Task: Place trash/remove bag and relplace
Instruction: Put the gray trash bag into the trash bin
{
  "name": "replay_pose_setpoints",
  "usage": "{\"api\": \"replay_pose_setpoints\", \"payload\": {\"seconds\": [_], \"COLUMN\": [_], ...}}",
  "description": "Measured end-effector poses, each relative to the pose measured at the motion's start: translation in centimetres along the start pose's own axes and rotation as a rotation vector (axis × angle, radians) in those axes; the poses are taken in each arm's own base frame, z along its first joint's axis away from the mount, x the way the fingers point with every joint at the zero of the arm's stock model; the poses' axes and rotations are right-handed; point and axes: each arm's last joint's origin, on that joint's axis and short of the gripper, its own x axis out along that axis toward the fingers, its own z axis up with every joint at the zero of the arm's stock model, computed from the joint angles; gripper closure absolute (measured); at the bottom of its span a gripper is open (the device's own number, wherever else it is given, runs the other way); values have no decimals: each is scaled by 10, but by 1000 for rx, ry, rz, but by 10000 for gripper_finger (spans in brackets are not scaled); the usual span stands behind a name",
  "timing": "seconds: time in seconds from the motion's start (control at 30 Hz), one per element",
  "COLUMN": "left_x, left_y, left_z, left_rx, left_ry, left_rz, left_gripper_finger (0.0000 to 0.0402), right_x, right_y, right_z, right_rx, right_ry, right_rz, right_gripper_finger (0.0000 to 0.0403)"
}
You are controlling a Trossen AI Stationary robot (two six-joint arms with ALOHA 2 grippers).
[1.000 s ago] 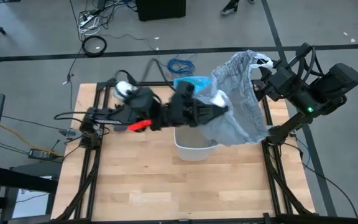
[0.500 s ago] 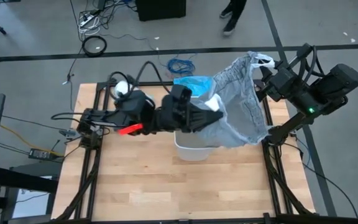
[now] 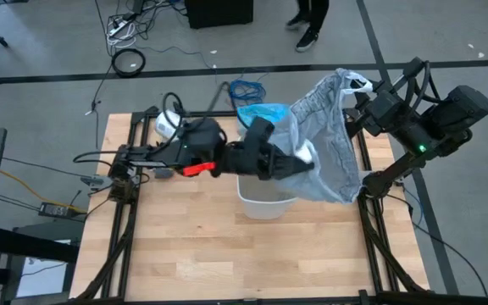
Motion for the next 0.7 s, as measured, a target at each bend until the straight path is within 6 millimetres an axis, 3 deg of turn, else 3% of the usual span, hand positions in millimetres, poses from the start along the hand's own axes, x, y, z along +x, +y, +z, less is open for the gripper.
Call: {"api": "replay_pose_setpoints", "payload": {"seconds": [0.13,0.23,0.7], "left_x": [-4,-7,-19], "left_y": [7,2,2], "left_z": [15,20,9], "left_rx": [21,15,-39], "left_ry": [101,94,465], "left_rz": [42,32,98], "left_gripper_finger": [401,401,401], "right_x": [0,0,0], "right_y": [0,0,0], "right_z": [0,0,0], "right_rx": [0,6,25], "right_ry": [0,3,8], "right_rz": [0,-1,-3], "right_gripper_finger": [403,403,403]}}
